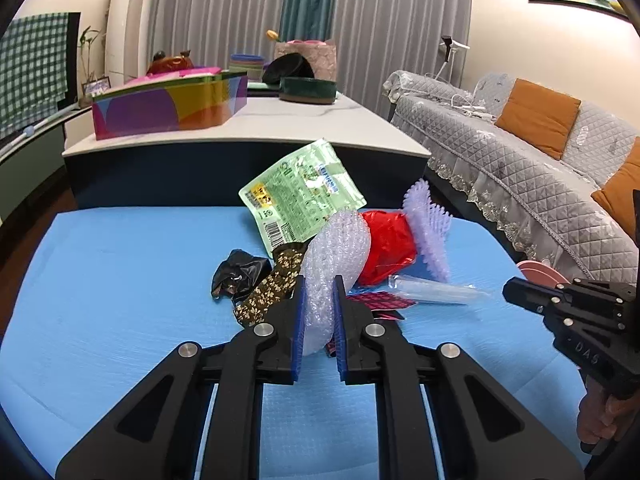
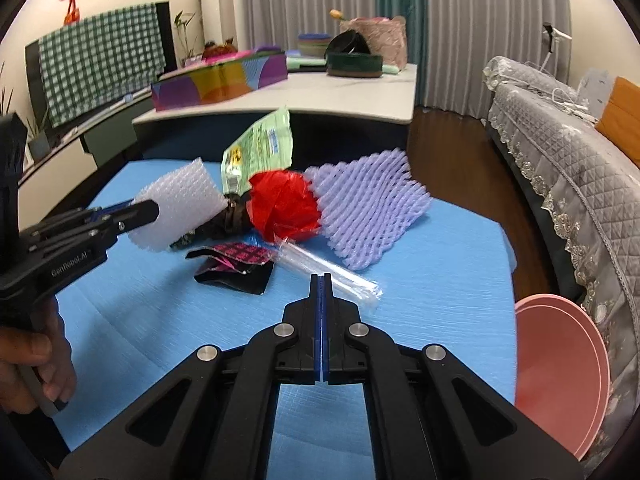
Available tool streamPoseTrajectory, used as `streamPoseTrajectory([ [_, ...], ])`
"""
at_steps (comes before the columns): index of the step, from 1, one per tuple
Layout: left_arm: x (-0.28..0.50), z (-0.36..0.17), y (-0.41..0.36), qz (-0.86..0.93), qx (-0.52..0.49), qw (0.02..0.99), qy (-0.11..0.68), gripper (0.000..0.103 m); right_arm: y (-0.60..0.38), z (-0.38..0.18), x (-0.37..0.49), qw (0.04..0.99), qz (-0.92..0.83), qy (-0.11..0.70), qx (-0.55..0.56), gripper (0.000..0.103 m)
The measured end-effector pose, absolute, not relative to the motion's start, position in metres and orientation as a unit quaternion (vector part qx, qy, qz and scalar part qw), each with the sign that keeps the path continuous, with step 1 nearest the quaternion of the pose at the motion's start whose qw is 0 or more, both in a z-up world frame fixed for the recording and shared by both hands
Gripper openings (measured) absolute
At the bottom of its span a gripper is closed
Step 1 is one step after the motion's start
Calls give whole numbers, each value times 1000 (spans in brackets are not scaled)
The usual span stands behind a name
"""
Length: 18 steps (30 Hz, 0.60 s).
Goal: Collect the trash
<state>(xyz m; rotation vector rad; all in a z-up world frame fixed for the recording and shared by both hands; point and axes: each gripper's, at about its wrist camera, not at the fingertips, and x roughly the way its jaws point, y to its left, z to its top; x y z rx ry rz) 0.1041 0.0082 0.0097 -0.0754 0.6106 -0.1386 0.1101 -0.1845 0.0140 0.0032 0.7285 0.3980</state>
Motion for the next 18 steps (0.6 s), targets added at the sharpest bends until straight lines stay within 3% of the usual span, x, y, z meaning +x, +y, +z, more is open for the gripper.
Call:
streamPoseTrajectory([
  [14,89,24,17,-68,-59,953,290,12,-212,31,93,926,169,334,48,1],
  [17,87,24,19,-69,-68,952,291,12,-212,21,100,920,161,354,45,7],
  [18,87,25,19,-69,-70,952,291,12,-211,18,102,918,160,359,42,17],
])
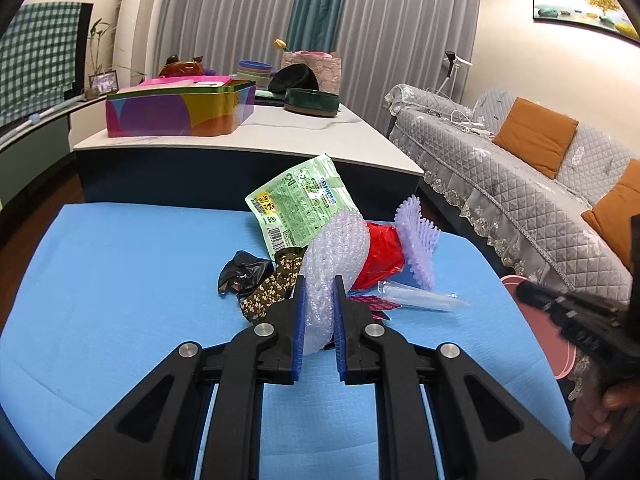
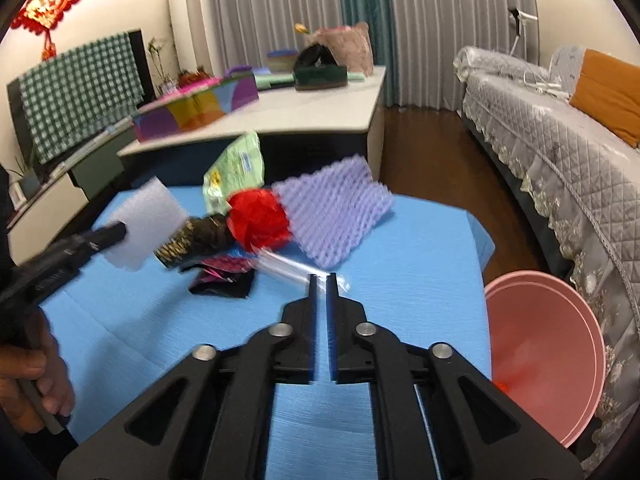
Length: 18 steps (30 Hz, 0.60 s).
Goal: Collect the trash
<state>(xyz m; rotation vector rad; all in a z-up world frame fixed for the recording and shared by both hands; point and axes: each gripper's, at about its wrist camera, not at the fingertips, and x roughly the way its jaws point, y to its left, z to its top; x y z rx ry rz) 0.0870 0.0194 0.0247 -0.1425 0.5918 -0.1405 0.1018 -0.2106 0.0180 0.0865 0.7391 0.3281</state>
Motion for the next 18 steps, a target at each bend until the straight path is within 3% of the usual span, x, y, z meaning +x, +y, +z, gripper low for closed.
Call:
streamPoseTrajectory([
  [1,88,24,20,-70,-73,951,292,12,-208,14,104,917,158,364,37,35],
  [3,90,23,22,-71,-76,950,293,12,-205,8,107,916,157,369,27,51],
  [18,112,16,40,-65,-106,946,300,12,-168,-28,154,895,166,410,-57,49],
])
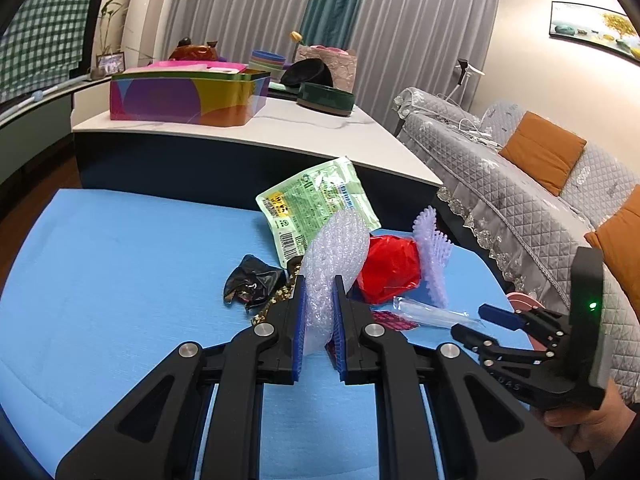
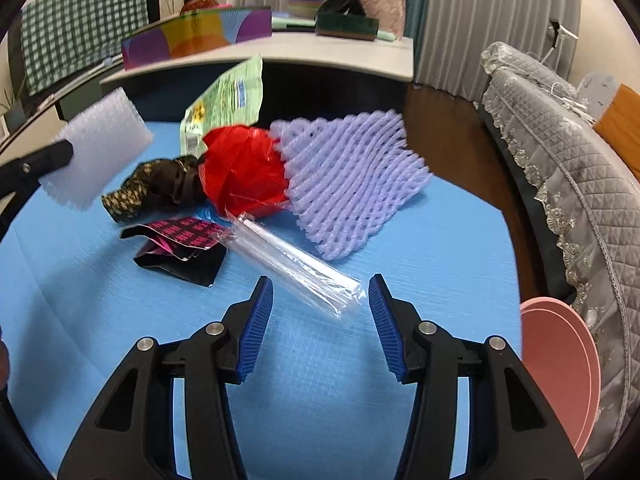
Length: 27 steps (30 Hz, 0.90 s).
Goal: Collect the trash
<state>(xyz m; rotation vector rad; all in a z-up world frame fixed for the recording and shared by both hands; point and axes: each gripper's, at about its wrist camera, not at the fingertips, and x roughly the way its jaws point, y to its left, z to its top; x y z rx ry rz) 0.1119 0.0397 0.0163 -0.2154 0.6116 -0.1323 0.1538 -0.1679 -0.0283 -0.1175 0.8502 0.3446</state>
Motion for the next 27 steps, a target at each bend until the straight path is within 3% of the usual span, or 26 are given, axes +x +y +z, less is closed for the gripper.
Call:
streamPoseTrajectory([
  [2,114,15,41,-65,-109,945,302,12,-166,-30,156,893,169,412,-59,35],
  [4,115,14,41,-64,-109,944,304,12,-165,-30,156,893,172,412,-64,10],
  [6,115,14,42,-63,-111,944,305,12,-165,-28,153,893,181,408,-64,3],
  [27,91,27,24,-76,-91,948,295,12,-202,35,92,917,195,347,24,2],
])
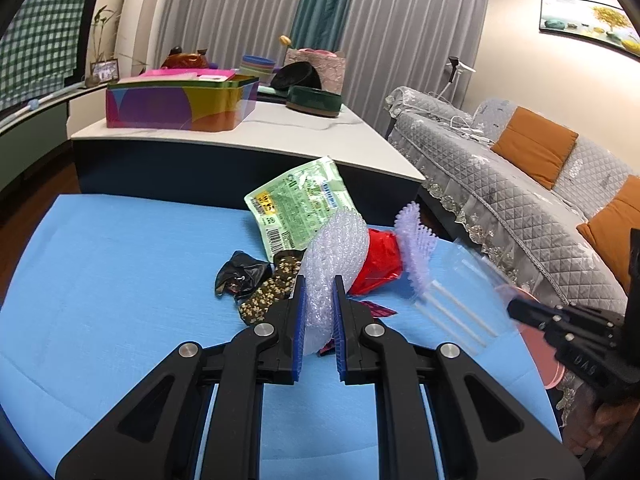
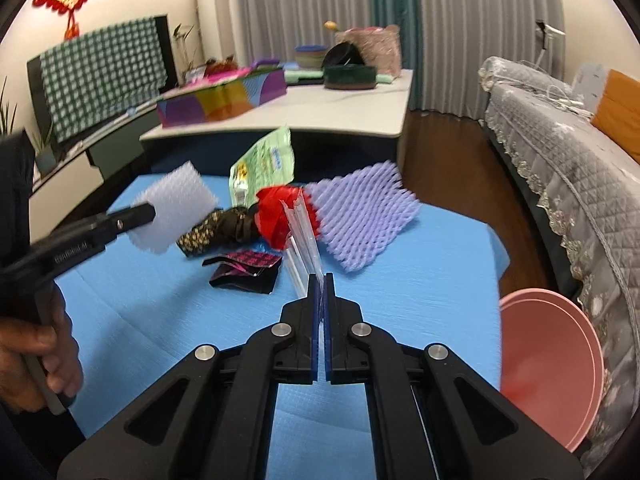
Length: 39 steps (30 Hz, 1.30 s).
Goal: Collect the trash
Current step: 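Carry the foam sleeve and plastic tube with both tools to the pink bin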
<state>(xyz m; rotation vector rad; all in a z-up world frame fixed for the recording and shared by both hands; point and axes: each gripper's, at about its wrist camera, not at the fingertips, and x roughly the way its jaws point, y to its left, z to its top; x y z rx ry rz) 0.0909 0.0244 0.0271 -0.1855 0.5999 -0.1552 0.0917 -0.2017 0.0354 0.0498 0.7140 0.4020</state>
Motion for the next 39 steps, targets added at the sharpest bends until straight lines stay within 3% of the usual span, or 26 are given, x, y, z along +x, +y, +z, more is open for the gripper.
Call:
streamPoseTrajectory([
  [39,68,40,-60,-153,-42,946,281,12,-339,83,23,951,35,276,133,2],
])
